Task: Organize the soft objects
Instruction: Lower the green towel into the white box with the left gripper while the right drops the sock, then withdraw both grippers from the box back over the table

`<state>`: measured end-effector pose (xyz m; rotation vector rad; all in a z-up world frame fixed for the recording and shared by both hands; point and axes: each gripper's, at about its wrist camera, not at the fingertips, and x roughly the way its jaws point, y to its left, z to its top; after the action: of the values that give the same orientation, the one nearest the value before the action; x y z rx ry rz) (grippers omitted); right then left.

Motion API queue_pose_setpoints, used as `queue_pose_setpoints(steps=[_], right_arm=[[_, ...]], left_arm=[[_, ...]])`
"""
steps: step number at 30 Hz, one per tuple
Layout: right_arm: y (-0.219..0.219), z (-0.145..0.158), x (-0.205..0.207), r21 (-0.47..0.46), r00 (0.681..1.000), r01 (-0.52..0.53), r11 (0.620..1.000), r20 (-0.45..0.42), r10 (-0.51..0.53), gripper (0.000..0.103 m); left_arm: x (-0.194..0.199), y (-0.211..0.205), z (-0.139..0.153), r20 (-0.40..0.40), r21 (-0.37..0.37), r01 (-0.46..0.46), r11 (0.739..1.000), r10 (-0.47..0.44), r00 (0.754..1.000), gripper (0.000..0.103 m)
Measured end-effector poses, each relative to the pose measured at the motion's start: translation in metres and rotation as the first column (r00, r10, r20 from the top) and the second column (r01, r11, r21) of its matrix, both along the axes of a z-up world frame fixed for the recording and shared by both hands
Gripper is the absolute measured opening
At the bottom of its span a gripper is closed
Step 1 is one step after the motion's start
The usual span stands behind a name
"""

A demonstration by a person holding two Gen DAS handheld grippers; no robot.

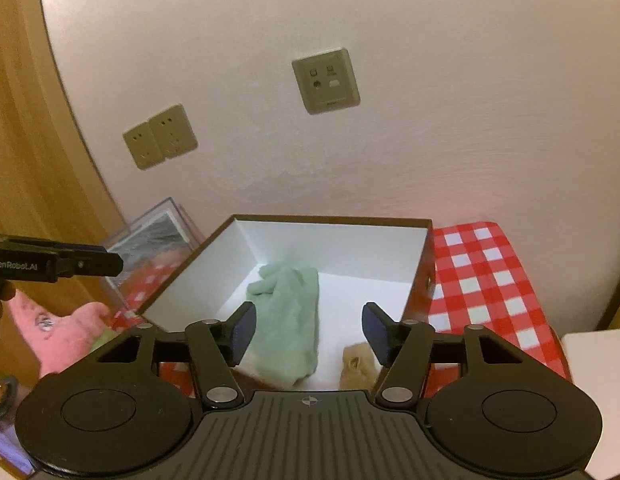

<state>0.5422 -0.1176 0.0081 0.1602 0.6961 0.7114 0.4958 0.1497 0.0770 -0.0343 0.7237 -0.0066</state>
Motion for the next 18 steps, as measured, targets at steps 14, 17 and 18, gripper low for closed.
queue_pose_setpoints(steps=[14, 17, 18], right_arm=[[-0.086, 0.031, -0.101, 0.109, 0.999, 0.015, 0.994, 0.03, -0.018, 0.071], [-0.102, 0.033, -0.123, 0.132, 0.999, 0.025, 0.991, 0.02, -0.027, 0.072], [-0.108, 0.033, -0.128, 0.137, 0.999, 0.026, 0.99, 0.015, -0.028, 0.072]], left_arm=[[-0.123, -0.049, 0.022, 0.031, -0.037, 0.012, 0.999, -0.011, 0.999, 0.055], [-0.15, -0.059, 0.021, 0.027, -0.043, -0.001, 0.999, 0.003, 1.0, 0.055], [-0.16, -0.062, 0.02, 0.026, -0.047, -0.009, 0.999, 0.01, 1.0, 0.056]])
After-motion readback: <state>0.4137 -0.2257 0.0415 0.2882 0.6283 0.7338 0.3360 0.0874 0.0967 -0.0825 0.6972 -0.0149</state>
